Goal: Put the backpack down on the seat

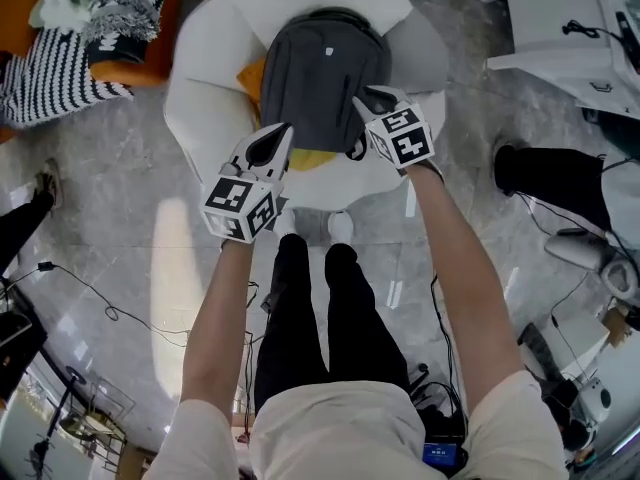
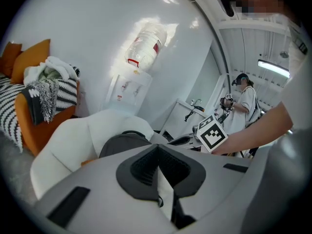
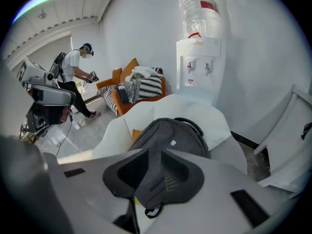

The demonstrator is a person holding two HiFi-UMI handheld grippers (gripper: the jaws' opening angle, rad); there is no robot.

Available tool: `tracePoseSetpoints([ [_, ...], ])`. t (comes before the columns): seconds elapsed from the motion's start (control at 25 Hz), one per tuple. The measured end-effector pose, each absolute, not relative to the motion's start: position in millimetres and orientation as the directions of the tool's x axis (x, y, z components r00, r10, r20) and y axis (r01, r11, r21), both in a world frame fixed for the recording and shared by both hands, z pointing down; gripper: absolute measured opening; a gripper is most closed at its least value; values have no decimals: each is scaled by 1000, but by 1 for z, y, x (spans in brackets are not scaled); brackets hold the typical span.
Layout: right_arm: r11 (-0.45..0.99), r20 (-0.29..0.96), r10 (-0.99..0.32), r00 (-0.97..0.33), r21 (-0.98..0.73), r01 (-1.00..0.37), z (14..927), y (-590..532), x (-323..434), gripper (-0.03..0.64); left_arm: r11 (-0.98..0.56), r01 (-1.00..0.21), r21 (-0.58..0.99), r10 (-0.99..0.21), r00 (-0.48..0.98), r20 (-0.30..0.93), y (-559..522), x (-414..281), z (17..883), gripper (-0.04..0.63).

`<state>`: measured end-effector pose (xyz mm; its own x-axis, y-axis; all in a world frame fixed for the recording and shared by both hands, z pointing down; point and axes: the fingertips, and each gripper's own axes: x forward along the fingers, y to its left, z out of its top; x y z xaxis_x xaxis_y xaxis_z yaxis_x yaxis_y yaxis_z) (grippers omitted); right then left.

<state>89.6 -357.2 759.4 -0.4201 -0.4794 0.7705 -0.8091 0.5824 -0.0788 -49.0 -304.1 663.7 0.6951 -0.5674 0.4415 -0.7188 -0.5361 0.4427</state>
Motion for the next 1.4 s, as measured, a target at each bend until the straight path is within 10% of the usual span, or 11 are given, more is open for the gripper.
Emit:
tracePoseSetpoints([
  [1.4,416,513,-587,-626,-473,-777,498,-182,120,23,-523,-731,438,-629,678,381,-184,-34,447,9],
])
